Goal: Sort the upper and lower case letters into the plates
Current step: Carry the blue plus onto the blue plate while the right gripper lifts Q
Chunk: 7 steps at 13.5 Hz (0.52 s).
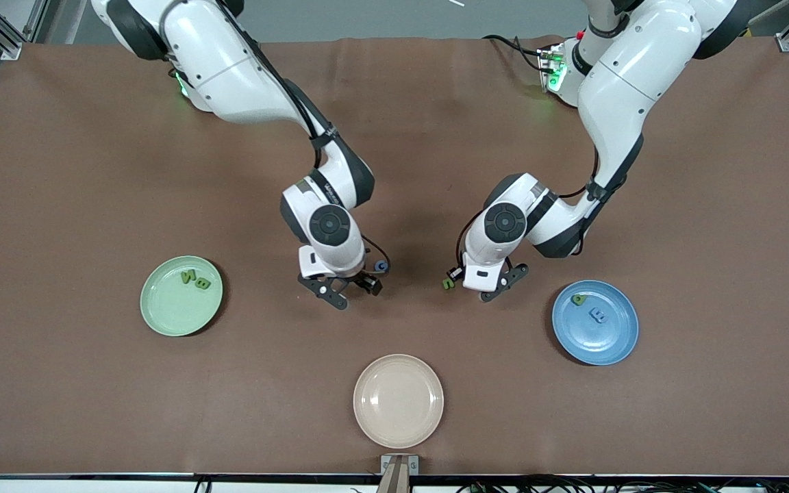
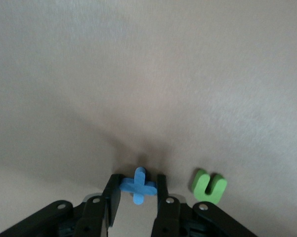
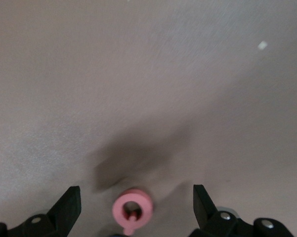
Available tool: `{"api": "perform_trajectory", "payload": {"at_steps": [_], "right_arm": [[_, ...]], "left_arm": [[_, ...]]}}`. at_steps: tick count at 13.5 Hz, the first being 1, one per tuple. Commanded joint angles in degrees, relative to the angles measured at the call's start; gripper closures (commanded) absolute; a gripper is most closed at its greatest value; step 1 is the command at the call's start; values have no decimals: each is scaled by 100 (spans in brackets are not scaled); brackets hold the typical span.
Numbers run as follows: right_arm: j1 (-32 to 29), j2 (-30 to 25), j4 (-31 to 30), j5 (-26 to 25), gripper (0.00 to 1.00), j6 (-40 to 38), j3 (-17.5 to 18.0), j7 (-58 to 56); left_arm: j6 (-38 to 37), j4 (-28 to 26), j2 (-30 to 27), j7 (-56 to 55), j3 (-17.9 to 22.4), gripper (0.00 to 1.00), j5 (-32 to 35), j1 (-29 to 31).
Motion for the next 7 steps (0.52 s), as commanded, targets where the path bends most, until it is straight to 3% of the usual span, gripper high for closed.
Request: {"api": "perform_trajectory", "payload": {"at_steps": [1, 3, 7], "right_arm": [[130, 360, 469, -55, 0, -89, -64, 371], [183, 361, 469, -64, 9, -97, -64, 363], [183, 317, 434, -72, 44, -150, -64, 301]], "left_arm": [[-319, 367, 8, -102, 33, 100, 218, 18], [-382, 412, 26, -102, 33, 100, 218, -25], [-400, 438, 0, -93, 33, 100, 227, -8]]}}
